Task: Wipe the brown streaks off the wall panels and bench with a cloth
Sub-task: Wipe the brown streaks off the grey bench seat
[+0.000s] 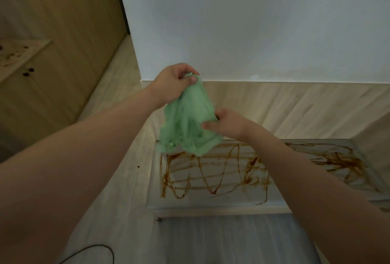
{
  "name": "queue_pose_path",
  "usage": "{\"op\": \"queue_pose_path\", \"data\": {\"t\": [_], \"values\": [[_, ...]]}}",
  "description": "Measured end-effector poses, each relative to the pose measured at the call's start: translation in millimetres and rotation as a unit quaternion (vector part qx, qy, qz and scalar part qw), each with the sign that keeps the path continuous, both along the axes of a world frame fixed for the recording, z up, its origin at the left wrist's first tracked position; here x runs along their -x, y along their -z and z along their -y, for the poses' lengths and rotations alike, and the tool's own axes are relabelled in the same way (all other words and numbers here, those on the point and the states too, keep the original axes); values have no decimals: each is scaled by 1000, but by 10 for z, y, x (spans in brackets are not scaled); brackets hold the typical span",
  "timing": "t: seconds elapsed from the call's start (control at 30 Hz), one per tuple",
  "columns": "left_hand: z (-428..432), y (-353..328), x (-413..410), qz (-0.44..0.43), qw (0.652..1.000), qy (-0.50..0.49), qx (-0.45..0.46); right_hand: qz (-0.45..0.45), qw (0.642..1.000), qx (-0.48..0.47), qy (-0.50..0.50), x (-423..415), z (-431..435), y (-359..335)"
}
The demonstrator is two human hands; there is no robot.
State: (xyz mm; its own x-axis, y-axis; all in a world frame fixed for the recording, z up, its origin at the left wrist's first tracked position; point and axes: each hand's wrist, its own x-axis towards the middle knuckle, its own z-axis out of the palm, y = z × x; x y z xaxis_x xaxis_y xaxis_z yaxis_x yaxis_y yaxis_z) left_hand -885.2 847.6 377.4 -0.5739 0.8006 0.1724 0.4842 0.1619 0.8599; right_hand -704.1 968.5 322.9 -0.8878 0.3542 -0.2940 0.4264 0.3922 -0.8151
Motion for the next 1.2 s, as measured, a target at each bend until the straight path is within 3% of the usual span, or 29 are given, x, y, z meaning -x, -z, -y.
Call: {"op": "queue_pose_path", "data": {"t": [0.07, 0.13, 0.2, 0.3, 0.4, 0.47, 0.53, 0.63, 0.67, 0.73, 0.8, 0.87, 0.93, 1.0, 1.1, 1.2], "values": [[51, 88, 65, -101, 993, -39, 46, 41, 991, -126, 25, 5, -219, 92], [144, 250, 195, -139, 984, -88, 63, 30, 987, -149, 50, -53, -423, 164], [236, 415, 322, -127, 980, -137, 70, -23, 993, -102, 56, -118, -530, 217], [319, 552, 464, -125, 972, -164, 116, -125, 987, 52, 92, -114, -462, 196], [412, 583, 605, -107, 970, -146, 163, -159, 976, 84, 121, 12, -381, 163], [457, 539, 693, -47, 981, -110, 150, -185, 962, 139, 147, 137, -286, 89], [431, 462, 845, 91, 990, -95, 47, -228, 926, 238, 185, 317, -228, -37], [443, 303, 1098, 352, 931, -27, -95, -295, 847, 379, 227, 554, -148, -181], [469, 364, 1154, 410, 907, 24, -88, -289, 825, 426, 232, 605, -108, -109], [592, 694, 1127, 444, 893, 74, 6, -211, 816, 478, 247, 649, 133, 281], [725, 1175, 1015, 413, 897, 53, 151, -102, 847, 464, 239, 631, 499, 810], [796, 1557, 1024, 358, 905, 25, 227, -39, 874, 407, 262, 687, 682, 1238], [873, 1749, 1158, 339, 908, -12, 246, -17, 877, 330, 350, 743, 669, 1486], [950, 1795, 1326, 377, 889, -19, 260, -15, 887, 253, 386, 809, 610, 1460], [1076, 1782, 1486, 391, 861, 2, 326, 69, 924, 180, 329, 910, 702, 1367], [1146, 1743, 1540, 363, 857, 15, 366, 111, 922, 206, 308, 1044, 856, 1283]]}}
